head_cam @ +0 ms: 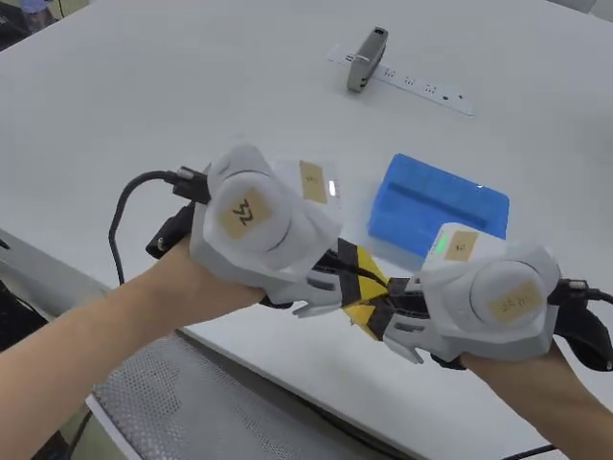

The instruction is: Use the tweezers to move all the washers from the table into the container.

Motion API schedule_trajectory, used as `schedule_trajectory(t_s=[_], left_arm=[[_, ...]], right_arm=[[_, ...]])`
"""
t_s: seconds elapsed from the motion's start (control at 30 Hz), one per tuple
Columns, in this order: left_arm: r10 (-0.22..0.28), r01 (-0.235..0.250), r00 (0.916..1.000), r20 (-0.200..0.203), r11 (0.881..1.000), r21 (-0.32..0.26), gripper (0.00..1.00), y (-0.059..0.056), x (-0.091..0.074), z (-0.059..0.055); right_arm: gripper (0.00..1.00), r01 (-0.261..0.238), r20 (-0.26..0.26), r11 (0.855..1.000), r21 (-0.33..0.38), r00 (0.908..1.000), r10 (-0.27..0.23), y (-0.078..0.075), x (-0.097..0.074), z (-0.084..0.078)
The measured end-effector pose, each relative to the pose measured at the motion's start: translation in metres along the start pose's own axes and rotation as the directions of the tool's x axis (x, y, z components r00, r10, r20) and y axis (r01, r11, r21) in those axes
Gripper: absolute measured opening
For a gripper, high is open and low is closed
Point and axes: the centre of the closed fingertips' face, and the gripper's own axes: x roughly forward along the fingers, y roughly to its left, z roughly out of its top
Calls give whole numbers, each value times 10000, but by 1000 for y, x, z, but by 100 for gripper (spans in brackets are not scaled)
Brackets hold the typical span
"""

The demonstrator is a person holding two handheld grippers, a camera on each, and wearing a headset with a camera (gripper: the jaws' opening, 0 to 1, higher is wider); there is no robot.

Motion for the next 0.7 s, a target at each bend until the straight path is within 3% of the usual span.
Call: schedule_trajectory(t_s=[0.33, 0.7], left_arm=[[75, -76, 10000, 31, 9997, 233, 0, 23, -9, 16], [30, -29, 10000, -43, 9993, 370, 0, 33, -10, 22]], right_arm=[[6, 379, 865, 9987, 328, 9954, -406, -23, -3, 23], [6, 320, 1090, 9991, 289, 9934, -350, -36, -1, 30]])
